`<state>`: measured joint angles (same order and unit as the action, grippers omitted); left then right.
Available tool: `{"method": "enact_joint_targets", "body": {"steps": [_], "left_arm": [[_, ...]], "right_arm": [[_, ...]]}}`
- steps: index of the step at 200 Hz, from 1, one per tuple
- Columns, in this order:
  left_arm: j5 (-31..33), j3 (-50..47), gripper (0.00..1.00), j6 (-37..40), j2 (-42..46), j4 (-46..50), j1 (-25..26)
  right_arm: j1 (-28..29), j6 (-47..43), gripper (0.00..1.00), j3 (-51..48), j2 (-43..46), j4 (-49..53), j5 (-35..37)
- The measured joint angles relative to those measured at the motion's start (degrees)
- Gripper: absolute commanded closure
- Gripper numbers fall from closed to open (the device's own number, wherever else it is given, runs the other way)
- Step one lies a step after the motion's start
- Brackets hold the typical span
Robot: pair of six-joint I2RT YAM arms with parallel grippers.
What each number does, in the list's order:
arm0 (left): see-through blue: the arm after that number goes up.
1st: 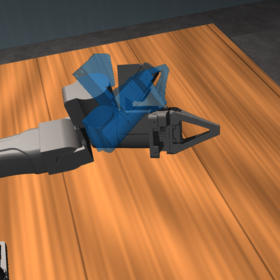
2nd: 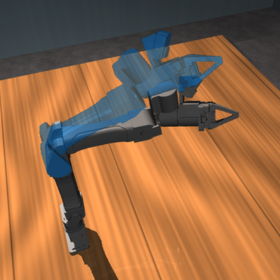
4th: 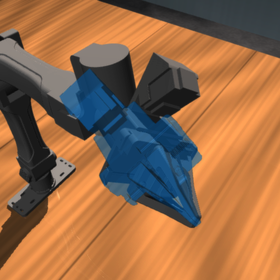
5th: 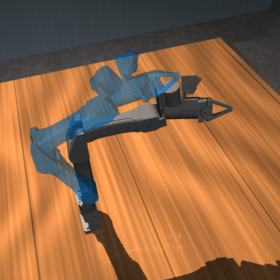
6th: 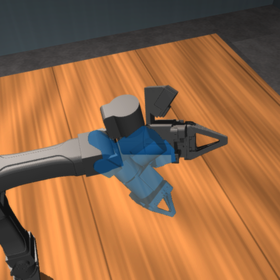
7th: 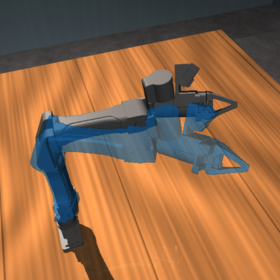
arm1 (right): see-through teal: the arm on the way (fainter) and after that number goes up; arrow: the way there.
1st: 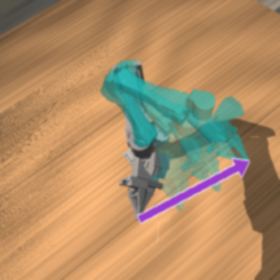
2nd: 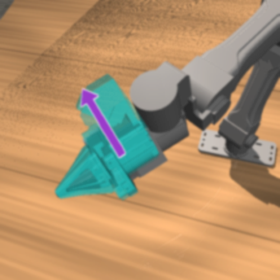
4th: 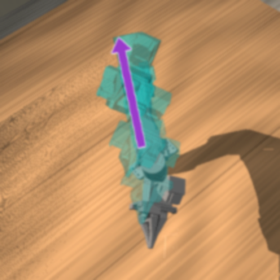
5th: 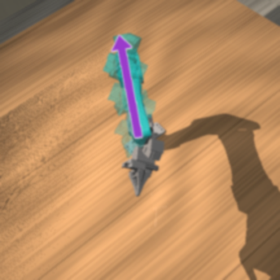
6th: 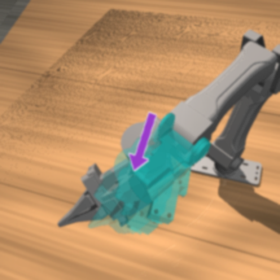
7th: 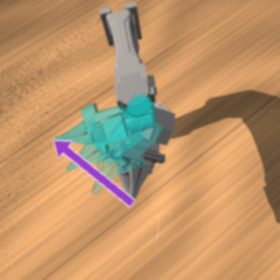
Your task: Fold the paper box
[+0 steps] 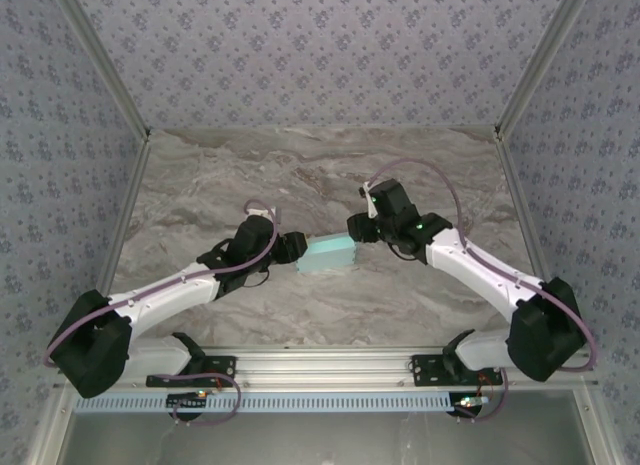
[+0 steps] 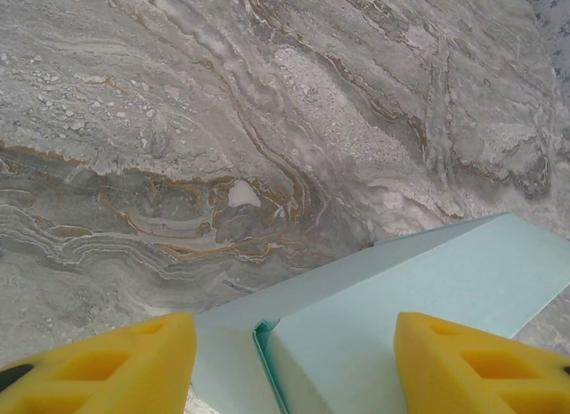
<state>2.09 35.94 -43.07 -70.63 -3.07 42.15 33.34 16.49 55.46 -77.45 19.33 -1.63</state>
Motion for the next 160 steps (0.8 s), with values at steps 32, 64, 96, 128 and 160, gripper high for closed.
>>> {"method": "enact_joint_targets", "body": {"steps": [32, 64, 96, 128, 160], "left_arm": [[0.11, 0.02, 0.40, 0.17, 0.00, 0.00, 0.02], [0.13, 0.13, 0.40, 0.17, 0.00, 0.11, 0.02], [0.13, 0.28, 0.40, 0.42, 0.00, 0.50, 0.04], [0.17, 0.28, 0.40, 0.57, 0.00, 1.18, 0.31], [0.26, 0.26, 0.39, 0.55, -0.37, 1.18, 0.33]], "right_arm": [[-2.89, 0.17, 0.49, -0.02, -2.45, -1.55, -6.47], [-3.34, 0.42, 0.51, -0.70, -3.26, -2.97, -9.55], [-3.34, 0.85, 0.52, -2.78, -3.23, -3.78, -11.06], [-3.39, 1.62, 0.52, -4.96, -2.51, -6.16, -11.87], [-3.61, 2.51, 0.52, -7.34, -1.70, -9.01, -12.33]]}}
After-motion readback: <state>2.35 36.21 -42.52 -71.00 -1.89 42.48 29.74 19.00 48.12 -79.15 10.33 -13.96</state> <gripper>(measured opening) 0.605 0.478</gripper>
